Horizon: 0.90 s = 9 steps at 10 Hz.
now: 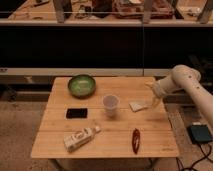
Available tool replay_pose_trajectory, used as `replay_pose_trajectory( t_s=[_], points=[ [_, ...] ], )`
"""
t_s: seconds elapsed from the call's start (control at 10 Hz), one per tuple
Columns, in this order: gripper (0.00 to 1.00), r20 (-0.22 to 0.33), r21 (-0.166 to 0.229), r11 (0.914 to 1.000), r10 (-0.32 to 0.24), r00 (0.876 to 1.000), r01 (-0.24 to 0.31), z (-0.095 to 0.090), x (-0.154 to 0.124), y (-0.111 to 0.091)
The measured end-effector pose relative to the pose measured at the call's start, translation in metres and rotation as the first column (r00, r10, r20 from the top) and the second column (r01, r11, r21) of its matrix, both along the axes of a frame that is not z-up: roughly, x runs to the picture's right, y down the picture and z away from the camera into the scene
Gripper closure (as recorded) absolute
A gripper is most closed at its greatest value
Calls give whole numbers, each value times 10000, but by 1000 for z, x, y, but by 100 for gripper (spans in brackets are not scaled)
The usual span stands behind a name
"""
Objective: Push the ceramic bowl across the table
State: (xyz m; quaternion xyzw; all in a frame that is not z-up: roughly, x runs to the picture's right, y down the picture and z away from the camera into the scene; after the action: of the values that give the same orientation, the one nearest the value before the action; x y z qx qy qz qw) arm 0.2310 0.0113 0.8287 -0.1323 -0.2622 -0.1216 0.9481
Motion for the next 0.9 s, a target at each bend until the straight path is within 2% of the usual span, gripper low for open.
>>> replay_pose_trajectory(
  t_s=[0.1, 0.2, 0.3, 0.4, 0.5, 0.6, 0.9],
  points=[
    [20, 443, 1012, 9944, -345, 9984, 299, -3, -32, -39],
    [20, 919, 1899, 9800, -780, 9927, 594, -8, -66, -69],
    [20, 1436, 2579, 9625, -1239, 9818, 838, -14, -101, -87],
    [20, 1846, 3043, 9473, -1614, 9695, 998, -19, -130, -96],
    [20, 2453, 3579, 9263, -2147, 9454, 1175, -22, -176, -103],
    [20, 2729, 3852, 9148, -2389, 9319, 1217, -26, -198, -107],
    [20, 2723, 3865, 9144, -2378, 9324, 1204, -26, -196, -107]
  ],
)
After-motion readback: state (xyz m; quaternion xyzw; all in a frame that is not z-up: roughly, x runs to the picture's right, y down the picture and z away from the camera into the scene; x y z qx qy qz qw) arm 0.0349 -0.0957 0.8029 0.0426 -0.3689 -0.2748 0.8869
